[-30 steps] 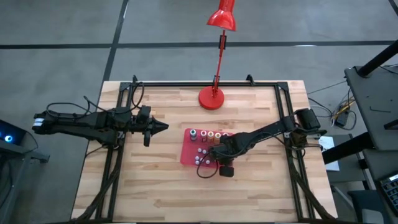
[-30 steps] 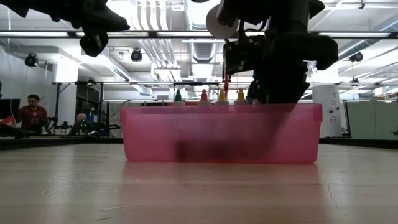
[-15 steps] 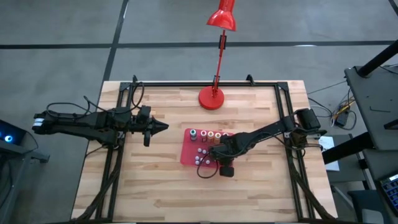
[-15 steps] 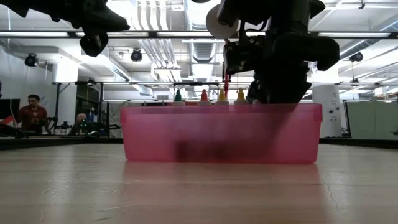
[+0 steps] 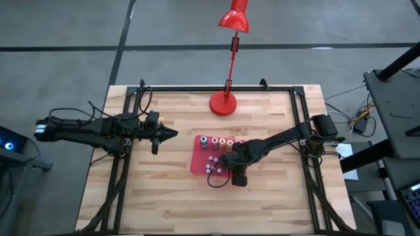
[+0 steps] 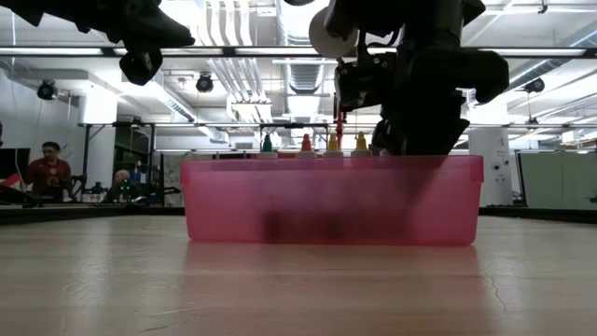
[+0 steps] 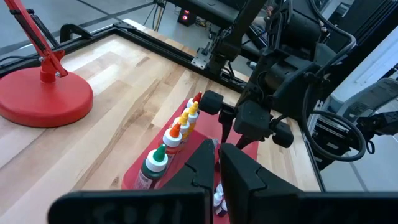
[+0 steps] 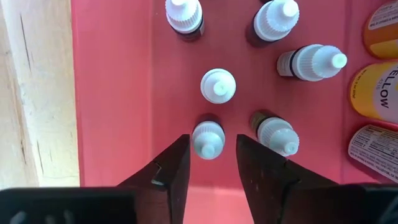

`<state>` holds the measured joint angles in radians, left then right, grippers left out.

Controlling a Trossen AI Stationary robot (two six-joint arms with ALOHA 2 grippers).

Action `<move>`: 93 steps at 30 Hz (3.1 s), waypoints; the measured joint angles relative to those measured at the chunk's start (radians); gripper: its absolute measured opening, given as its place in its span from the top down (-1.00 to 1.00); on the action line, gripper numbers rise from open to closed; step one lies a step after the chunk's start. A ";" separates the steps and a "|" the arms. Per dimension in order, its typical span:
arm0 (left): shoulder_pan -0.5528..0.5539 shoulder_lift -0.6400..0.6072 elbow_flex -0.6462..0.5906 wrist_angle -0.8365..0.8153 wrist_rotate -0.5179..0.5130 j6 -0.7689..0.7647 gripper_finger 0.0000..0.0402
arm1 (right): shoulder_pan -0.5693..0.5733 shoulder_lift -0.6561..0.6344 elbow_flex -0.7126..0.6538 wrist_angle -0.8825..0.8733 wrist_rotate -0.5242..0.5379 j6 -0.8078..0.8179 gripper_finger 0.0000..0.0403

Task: Pick & Place food coloring
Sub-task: Put the small green food coloring bottle into the red bin, then return to Home Position

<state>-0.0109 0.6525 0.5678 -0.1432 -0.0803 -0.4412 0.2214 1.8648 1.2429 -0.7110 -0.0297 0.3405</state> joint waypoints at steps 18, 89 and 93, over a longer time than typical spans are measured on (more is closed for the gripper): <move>0.000 0.000 0.000 0.000 0.000 0.000 1.00 | 0.006 -0.005 0.215 -0.259 0.011 0.000 0.59; 0.000 0.000 0.000 -0.007 0.000 0.059 1.00 | 0.084 -1.042 -0.779 0.789 0.285 -0.187 0.96; 0.000 -0.003 0.000 -0.007 0.000 0.110 1.00 | 0.084 -1.111 -0.840 0.813 0.240 -0.185 0.96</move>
<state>-0.0110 0.6496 0.5677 -0.1505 -0.0803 -0.3311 0.3050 0.7540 0.4029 0.1016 0.2100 0.1550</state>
